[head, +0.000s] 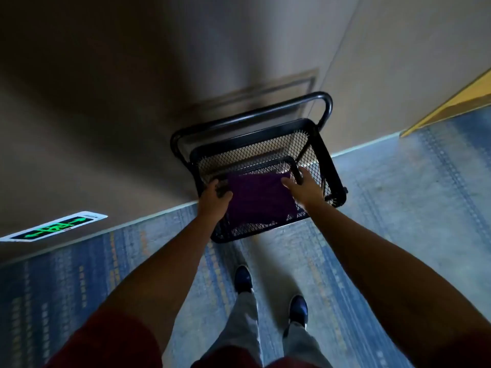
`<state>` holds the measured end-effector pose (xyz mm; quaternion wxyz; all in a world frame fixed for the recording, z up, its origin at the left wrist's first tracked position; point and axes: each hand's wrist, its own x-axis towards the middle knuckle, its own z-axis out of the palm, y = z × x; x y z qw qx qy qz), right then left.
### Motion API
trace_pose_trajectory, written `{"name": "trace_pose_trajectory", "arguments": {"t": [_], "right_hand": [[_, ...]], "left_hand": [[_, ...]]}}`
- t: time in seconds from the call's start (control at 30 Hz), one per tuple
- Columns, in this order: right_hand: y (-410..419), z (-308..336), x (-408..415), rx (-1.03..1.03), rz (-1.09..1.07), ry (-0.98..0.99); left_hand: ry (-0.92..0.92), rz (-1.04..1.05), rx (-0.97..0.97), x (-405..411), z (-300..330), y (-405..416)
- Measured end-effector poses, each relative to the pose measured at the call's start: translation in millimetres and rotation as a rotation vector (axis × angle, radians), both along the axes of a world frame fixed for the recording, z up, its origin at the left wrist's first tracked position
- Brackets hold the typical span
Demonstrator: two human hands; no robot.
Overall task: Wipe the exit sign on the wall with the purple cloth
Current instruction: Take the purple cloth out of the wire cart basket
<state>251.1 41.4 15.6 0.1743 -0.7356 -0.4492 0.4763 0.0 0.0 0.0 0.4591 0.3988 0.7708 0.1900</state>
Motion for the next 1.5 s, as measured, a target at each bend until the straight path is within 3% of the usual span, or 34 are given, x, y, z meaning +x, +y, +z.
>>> {"name": "trace_pose_trajectory", "arguments": {"t": [0.23, 0.37, 0.47, 0.73, 0.97, 1.17, 1.37, 1.5], "right_hand": [[-3, -16, -16, -0.106, 0.002, -0.055], [-4, -24, -20, -0.117, -0.011, -0.227], [-6, -27, -28, -0.117, -0.005, -0.33], [-4, -31, -41, -0.223, -0.188, -0.175], [-11, -26, -46, -0.138, -0.073, -0.184], [-6, -7, -41, 0.055, -0.102, 0.065], [3, 25, -34, 0.049, -0.311, 0.284], [-3, 50, -36, 0.01, -0.353, 0.51]], "left_hand": [[-0.051, 0.047, -0.065, 6, -18, 2], [0.042, 0.132, -0.013, 15, -24, -4], [-0.017, 0.161, -0.034, 22, -26, -11], [-0.094, 0.259, -0.048, 24, -26, -10], [-0.166, 0.084, -0.042, 25, -19, -5], [-0.368, 0.15, 0.09, 23, 5, 8], [-0.403, 0.23, 0.272, 21, 48, 21], [-0.558, 0.369, 0.345, 21, 95, 30]]}}
